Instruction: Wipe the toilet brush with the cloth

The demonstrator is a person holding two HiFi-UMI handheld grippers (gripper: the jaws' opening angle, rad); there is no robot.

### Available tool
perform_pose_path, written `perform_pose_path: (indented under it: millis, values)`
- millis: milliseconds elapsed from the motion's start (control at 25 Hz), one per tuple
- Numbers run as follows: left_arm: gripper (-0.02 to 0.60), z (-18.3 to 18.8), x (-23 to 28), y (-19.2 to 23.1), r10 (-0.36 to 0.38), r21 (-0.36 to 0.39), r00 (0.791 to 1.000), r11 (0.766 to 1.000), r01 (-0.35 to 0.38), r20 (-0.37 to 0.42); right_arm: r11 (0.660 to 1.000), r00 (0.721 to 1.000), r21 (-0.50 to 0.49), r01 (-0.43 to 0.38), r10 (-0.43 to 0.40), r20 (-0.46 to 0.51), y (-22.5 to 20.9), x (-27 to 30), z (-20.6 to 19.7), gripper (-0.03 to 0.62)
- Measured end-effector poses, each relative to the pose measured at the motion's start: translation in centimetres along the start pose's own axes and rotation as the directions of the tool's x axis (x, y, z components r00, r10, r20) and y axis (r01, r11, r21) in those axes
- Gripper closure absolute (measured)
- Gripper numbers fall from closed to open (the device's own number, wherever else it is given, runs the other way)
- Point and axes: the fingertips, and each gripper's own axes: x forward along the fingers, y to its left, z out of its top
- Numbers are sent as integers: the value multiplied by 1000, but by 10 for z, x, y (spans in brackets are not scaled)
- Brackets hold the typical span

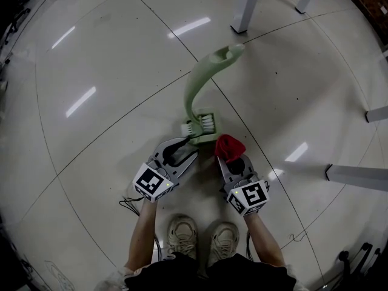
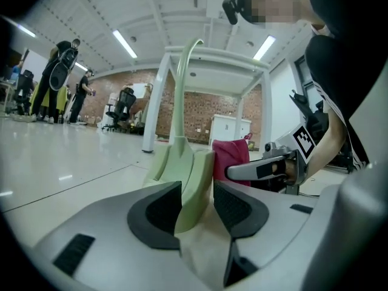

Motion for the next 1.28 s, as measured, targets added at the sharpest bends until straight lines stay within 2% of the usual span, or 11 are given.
perform_pose_path:
  millis: [240,440,760,1000,1160,1280]
  values:
    - [440,12,-22,13,66,-11,997,998,-65,46,1000,1000,5,-18,18,-3,10,6,0,563]
    - [440,12,-49,38,147,-35,987,989,-145,66,995,997,-79,-69,66,-42,37,21,-8,562]
    - [440,4,-72,52,188,-52,981,981,-185,53,982,990,-142,-127,117,-77,78,57,-12,563]
    - [440,-1,-92,67,233,-77,971,971,-228,62,975,988,-175,-139,125,-89,94,87,-12,563]
    - [440,1,-91,64,215,-87,974,974,-209,73,982,992,-138,-130,128,-21,97,69,10,563]
    - [440,4,-72,47,145,-17,989,989,-145,19,991,998,-125,-46,52,46,88,38,30,563]
